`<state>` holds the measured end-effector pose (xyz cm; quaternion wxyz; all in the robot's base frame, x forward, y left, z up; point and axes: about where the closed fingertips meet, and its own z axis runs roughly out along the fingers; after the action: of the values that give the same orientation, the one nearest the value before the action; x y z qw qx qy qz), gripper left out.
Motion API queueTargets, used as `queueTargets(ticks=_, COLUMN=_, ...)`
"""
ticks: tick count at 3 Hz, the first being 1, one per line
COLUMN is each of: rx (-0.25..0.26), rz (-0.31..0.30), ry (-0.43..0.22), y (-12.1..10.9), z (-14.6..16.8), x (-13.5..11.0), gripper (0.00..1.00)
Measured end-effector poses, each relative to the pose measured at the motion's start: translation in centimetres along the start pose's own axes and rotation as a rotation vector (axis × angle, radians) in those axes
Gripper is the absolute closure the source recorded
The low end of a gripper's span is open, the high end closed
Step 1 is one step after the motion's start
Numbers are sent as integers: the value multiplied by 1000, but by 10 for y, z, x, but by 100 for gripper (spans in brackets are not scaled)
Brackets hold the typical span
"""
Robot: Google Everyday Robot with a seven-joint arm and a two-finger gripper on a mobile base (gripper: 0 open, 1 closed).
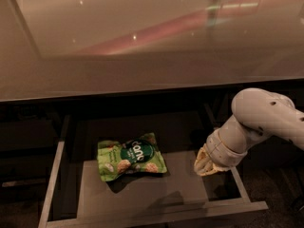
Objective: Open top drawer
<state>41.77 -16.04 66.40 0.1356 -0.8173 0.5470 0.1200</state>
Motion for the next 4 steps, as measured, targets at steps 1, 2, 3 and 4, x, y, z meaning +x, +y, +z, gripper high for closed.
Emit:
queueTargets(ticks=1, rx=0, rz=0, ry=0, y=0, z=0, x=0, gripper=58)
queueTargets(ticks=2, rx=0, rz=0, ry=0, y=0, z=0, x=0, gripper=35)
queueTargets(ticks=3, rx=0, rz=0, ry=0, y=0, z=0, x=0, gripper=11)
queueTargets(ticks=4, rx=0, rz=0, ry=0, y=0, z=0, x=0, gripper=0)
